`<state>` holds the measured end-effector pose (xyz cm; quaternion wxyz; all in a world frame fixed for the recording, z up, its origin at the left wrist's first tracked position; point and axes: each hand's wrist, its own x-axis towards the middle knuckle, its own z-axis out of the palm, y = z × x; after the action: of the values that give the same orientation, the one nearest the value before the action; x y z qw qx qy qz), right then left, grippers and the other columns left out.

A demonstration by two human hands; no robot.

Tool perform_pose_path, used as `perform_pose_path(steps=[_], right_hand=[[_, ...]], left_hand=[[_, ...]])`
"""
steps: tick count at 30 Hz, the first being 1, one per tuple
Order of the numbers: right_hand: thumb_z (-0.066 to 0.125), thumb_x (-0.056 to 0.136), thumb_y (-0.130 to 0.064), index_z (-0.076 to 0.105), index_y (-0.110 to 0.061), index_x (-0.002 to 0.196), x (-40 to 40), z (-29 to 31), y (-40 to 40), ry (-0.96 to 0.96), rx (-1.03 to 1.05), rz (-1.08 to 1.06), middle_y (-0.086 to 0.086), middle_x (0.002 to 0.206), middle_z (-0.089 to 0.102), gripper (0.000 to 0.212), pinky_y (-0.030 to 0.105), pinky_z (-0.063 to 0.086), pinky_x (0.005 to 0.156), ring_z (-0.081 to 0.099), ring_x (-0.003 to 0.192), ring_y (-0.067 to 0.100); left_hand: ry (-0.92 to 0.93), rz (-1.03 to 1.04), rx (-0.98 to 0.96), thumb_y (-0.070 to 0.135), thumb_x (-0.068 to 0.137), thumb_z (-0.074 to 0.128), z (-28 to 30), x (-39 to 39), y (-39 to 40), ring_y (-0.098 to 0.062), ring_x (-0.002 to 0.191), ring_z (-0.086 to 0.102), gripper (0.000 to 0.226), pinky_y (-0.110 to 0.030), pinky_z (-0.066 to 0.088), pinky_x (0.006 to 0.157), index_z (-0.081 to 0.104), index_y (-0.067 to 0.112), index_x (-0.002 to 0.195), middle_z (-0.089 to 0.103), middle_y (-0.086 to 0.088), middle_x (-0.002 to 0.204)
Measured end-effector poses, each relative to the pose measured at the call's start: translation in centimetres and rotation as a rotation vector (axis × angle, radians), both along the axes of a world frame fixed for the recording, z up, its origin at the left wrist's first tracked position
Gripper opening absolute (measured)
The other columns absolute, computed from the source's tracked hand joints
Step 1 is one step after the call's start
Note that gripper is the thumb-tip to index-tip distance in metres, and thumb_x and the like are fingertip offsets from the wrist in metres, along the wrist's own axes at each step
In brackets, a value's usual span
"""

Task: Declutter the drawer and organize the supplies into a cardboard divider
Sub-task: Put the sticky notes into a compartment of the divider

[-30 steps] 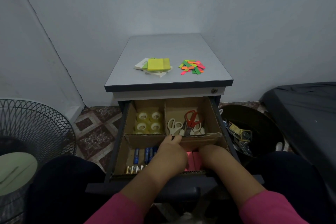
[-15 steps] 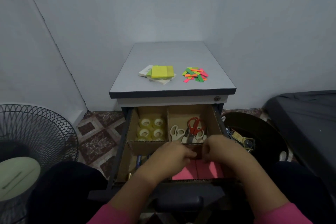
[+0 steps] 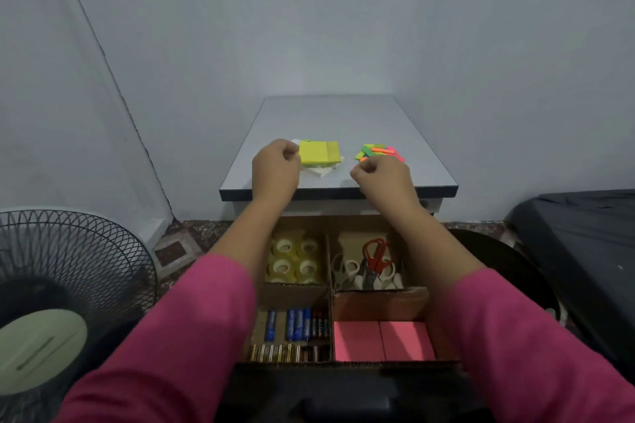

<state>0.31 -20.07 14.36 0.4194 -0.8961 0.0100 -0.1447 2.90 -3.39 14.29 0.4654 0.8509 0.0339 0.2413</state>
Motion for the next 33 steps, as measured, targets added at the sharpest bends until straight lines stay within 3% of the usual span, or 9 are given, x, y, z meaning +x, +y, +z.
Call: perform_pose_path(steps=[5, 8, 10, 13, 16, 19, 22, 26, 33], right_hand=[[0.057, 0.090, -0.024, 0.058, -0.001, 0.115, 4.6, 0.2, 2.5, 0.036, 0.147, -0.033, 0.016, 0.105, 0.065, 0.034, 0.048, 0.055, 0.081, 0.065, 0.093, 0.031], [0.058, 0.091, -0.032, 0.056, -0.004, 0.094, 6.1, 0.0, 3.7, 0.099, 0.132, -0.036, 0.010, 0.083, 0.056, 0.027, 0.039, 0.051, 0.063, 0.059, 0.080, 0.028], [0.061, 0.089, -0.034, 0.046, -0.011, 0.071, 6.7, -0.2, 3.9, 0.138, 0.110, -0.057, 0.003, 0.067, 0.044, 0.033, 0.029, 0.031, 0.048, 0.048, 0.067, 0.023], [0.064, 0.086, -0.022, 0.061, -0.001, 0.079, 7.6, -0.7, 3.6, 0.159, 0.227, -0.083, 0.013, 0.072, 0.056, 0.022, 0.031, 0.039, 0.053, 0.054, 0.073, 0.029], [0.051, 0.084, -0.006, 0.056, -0.005, 0.068, 7.8, -1.3, 3.0, 0.121, 0.470, -0.111, 0.014, 0.064, 0.054, 0.017, 0.031, 0.040, 0.054, 0.050, 0.061, 0.026], [0.039, 0.092, -0.003, 0.051, -0.008, 0.090, 7.6, -1.4, 2.5, 0.094, 0.662, -0.138, 0.008, 0.067, 0.056, 0.013, 0.025, 0.041, 0.046, 0.050, 0.050, 0.017], [0.034, 0.096, -0.004, 0.044, -0.007, 0.107, 7.4, -1.4, 2.3, 0.076, 0.800, -0.178, 0.007, 0.070, 0.057, 0.015, 0.020, 0.044, 0.041, 0.050, 0.046, 0.011], [0.033, 0.097, -0.004, 0.043, -0.008, 0.110, 7.5, -1.3, 2.2, 0.069, 0.889, -0.202, 0.007, 0.074, 0.057, 0.017, 0.018, 0.045, 0.041, 0.051, 0.049, 0.011], [0.037, 0.098, -0.006, 0.043, -0.008, 0.113, 6.5, -1.1, 1.9, 0.039, 0.914, -0.167, 0.006, 0.076, 0.056, 0.016, 0.019, 0.047, 0.044, 0.051, 0.051, 0.011]], left_hand=[[0.110, 0.059, 0.085, 0.000, 0.095, 0.041, 0.0, 3.4, 0.5, -0.019, 0.104, 0.054, 0.031, -0.022, 0.038, 0.078, 0.059, 0.004, 0.120, 0.059, -0.010, 0.122], [0.180, 0.077, 0.078, 0.003, 0.097, 0.039, -1.2, 5.0, 0.9, -0.023, 0.097, 0.055, 0.029, -0.026, 0.040, 0.075, 0.061, 0.003, 0.115, 0.061, -0.012, 0.117], [0.197, 0.098, 0.071, 0.010, 0.099, 0.040, -1.5, 5.5, 1.0, -0.021, 0.086, 0.051, 0.025, -0.028, 0.039, 0.070, 0.062, 0.002, 0.106, 0.062, -0.013, 0.107], [0.231, 0.094, 0.070, 0.021, 0.099, 0.045, -1.6, 6.0, 1.0, -0.020, 0.081, 0.051, 0.025, -0.029, 0.037, 0.066, 0.062, 0.003, 0.101, 0.063, -0.011, 0.100], [0.256, 0.082, 0.009, 0.023, 0.093, 0.055, -1.8, 6.6, 1.1, -0.021, 0.087, 0.056, 0.019, -0.030, 0.044, 0.071, 0.064, 0.009, 0.102, 0.063, -0.004, 0.100], [0.233, 0.090, -0.144, 0.020, 0.087, 0.059, -2.0, 6.8, 1.2, -0.021, 0.091, 0.058, 0.016, -0.034, 0.051, 0.081, 0.065, 0.017, 0.100, 0.063, 0.002, 0.099], [0.186, 0.032, -0.316, 0.018, 0.087, 0.056, -2.1, 6.7, 1.4, -0.020, 0.084, 0.056, 0.012, -0.030, 0.047, 0.073, 0.065, 0.015, 0.094, 0.062, 0.001, 0.092], [0.166, -0.046, -0.410, 0.013, 0.089, 0.049, -1.6, 6.3, 2.0, -0.019, 0.067, 0.041, 0.015, -0.030, 0.036, 0.060, 0.064, 0.011, 0.087, 0.052, -0.004, 0.076], [0.166, -0.128, -0.473, 0.018, 0.099, 0.044, -1.5, 5.5, 2.3, -0.012, 0.062, 0.055, 0.018, -0.025, 0.044, 0.051, 0.055, 0.008, 0.107, 0.061, -0.007, 0.086]])
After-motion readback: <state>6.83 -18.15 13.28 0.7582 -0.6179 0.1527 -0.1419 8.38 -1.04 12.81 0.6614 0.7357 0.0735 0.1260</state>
